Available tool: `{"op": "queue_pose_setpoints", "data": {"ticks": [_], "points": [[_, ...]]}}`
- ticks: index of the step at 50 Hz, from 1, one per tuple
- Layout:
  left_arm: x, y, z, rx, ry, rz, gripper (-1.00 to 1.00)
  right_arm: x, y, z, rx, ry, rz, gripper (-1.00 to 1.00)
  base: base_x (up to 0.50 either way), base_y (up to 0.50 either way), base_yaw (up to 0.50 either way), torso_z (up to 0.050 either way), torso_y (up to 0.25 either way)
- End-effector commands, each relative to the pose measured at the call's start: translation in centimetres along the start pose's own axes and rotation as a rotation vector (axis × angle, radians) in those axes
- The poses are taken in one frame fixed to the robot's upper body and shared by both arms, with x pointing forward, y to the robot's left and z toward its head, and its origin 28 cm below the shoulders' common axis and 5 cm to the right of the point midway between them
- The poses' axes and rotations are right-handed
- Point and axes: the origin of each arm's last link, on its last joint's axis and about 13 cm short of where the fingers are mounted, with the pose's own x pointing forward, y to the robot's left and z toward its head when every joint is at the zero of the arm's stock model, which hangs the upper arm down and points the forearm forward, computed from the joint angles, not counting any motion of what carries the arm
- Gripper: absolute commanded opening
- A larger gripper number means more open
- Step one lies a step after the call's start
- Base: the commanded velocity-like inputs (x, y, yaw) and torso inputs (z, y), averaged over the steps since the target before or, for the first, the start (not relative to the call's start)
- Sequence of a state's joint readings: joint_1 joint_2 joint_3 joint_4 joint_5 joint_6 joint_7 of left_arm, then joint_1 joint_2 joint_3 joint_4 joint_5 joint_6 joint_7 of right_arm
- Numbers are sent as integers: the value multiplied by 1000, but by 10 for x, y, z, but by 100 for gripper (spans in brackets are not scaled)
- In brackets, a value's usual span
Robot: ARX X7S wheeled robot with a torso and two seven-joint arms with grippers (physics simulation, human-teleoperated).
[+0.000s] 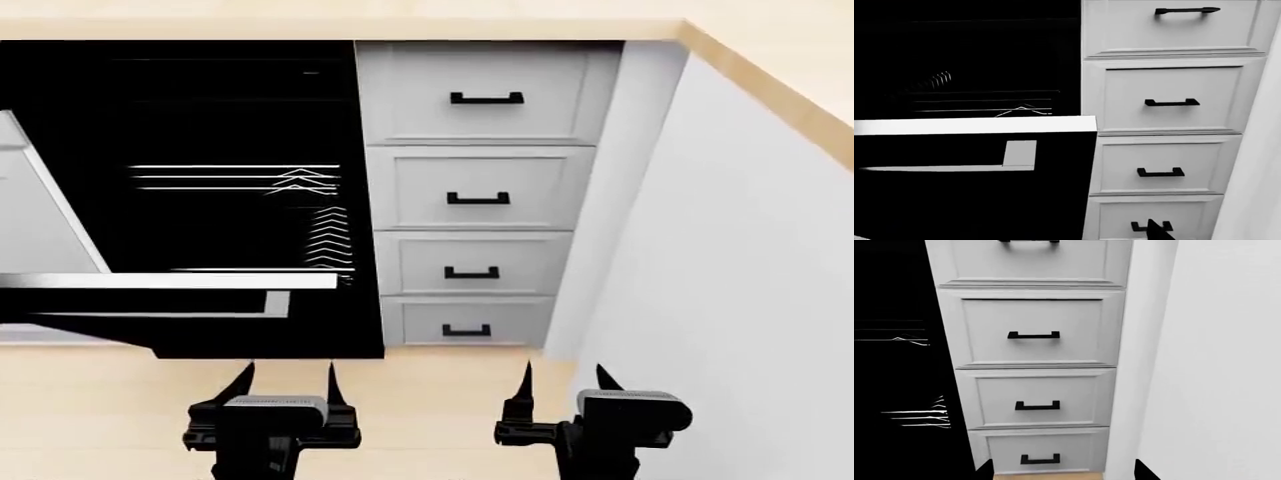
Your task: Close the dishwasher door
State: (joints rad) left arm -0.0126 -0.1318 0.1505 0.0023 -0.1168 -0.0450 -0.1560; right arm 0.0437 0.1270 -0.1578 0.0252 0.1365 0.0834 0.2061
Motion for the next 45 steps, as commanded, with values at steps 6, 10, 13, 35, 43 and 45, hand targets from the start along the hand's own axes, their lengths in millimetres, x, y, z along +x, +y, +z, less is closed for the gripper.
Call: {"op": "queue_pose_setpoints", "data": {"ticks": [6, 10, 13, 35, 43, 45], "points": [[0, 0, 0, 2, 0, 3, 100, 0, 0, 0, 0, 3, 1, 100, 0, 0, 0, -50, 0], [0, 0, 0, 2, 0, 3, 100, 0, 0, 0, 0, 3, 1, 100, 0, 0, 0, -50, 0], [0, 0, 0, 3, 1, 3, 100, 0, 0, 0, 1, 3, 1, 100, 0, 0, 0, -50, 0], [-1, -1, 0, 0, -7, -16, 100, 1, 0, 0, 3, 7, -11, 100, 0, 0, 0, -50, 0], [-1, -1, 0, 1, -9, -20, 100, 1, 0, -1, -7, 12, -10, 100, 0, 0, 0, -50, 0], [-1, -1, 1, 1, -11, -20, 100, 1, 0, -1, -9, 13, -11, 100, 0, 0, 0, -50, 0]]}}
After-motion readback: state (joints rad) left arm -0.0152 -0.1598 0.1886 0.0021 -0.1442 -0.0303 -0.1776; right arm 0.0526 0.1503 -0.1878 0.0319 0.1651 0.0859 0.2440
